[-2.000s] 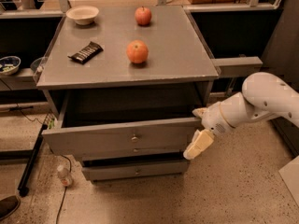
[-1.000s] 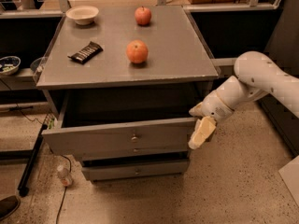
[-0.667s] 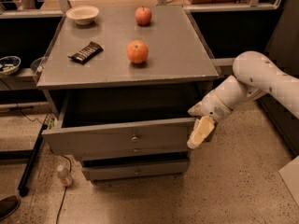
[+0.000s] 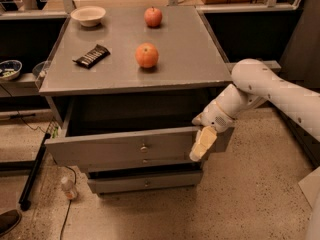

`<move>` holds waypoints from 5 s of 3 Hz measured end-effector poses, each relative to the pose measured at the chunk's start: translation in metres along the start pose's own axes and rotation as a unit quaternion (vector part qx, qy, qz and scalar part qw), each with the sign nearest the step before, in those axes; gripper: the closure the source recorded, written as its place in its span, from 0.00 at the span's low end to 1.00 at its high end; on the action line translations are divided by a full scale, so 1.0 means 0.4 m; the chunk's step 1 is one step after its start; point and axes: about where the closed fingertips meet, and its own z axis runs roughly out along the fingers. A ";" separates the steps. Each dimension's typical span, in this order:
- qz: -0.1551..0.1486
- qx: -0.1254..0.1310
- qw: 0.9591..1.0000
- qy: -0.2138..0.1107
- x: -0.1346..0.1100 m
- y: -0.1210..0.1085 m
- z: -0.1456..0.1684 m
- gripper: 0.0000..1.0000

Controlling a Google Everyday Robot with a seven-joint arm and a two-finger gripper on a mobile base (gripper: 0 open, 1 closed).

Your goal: Open top drawer

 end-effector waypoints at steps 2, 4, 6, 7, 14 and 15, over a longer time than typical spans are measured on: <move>0.000 0.000 1.000 -0.003 -0.003 0.006 0.000 0.00; -0.003 -0.002 1.000 -0.013 -0.002 0.020 0.003 0.00; -0.022 0.001 0.999 -0.026 0.006 0.044 0.007 0.00; -0.042 0.015 0.998 -0.044 0.026 0.086 0.020 0.00; -0.063 0.008 0.995 -0.083 0.138 0.281 -0.010 0.00; -0.057 0.009 0.994 -0.089 0.169 0.331 -0.024 0.00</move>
Offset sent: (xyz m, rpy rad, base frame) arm -0.0097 0.0033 -0.0035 0.0314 -0.0170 -0.0204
